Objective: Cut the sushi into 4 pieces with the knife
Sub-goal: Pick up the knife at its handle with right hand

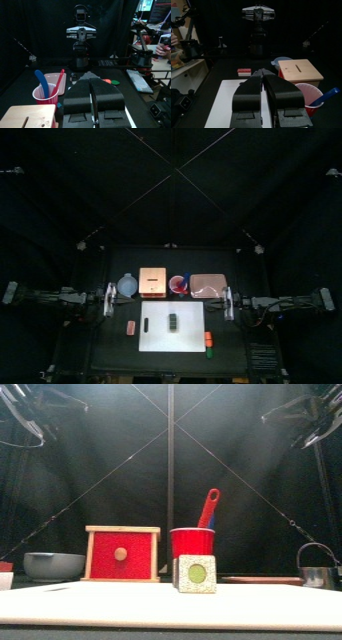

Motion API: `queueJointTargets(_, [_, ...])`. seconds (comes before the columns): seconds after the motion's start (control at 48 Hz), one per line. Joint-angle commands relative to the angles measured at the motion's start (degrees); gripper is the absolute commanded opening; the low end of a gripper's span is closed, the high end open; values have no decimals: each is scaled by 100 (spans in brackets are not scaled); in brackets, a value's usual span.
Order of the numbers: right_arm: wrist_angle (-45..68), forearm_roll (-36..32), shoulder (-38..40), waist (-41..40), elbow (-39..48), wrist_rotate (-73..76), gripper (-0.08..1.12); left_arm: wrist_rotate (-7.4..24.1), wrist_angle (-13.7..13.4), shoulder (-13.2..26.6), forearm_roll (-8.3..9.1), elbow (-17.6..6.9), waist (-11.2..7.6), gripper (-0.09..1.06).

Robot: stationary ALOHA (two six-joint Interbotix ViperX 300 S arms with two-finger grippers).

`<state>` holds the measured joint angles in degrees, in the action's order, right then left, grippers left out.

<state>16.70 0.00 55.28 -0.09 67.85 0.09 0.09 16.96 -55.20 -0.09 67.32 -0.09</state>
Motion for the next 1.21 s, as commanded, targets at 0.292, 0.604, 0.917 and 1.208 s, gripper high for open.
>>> queueJointTargets(0.292, [-272, 439, -1178, -220, -870, 149, 8, 35, 158, 888, -35, -132, 35, -4])
queueJointTargets(0.604, [-2646, 475, -2856, -475, -3129, 158, 59, 44, 334, 1002, -26, -132, 35, -4])
queueJointTargets(0.917, [-4852, -290, -3806, -589, -4474, 105, 105, 44, 343, 1002, -18, -79, 35, -3])
queueJointTargets(1.208, [-5977, -1257, -4482, -545, -5036, 79, 104, 44, 343, 1002, -26, -70, 35, -4])
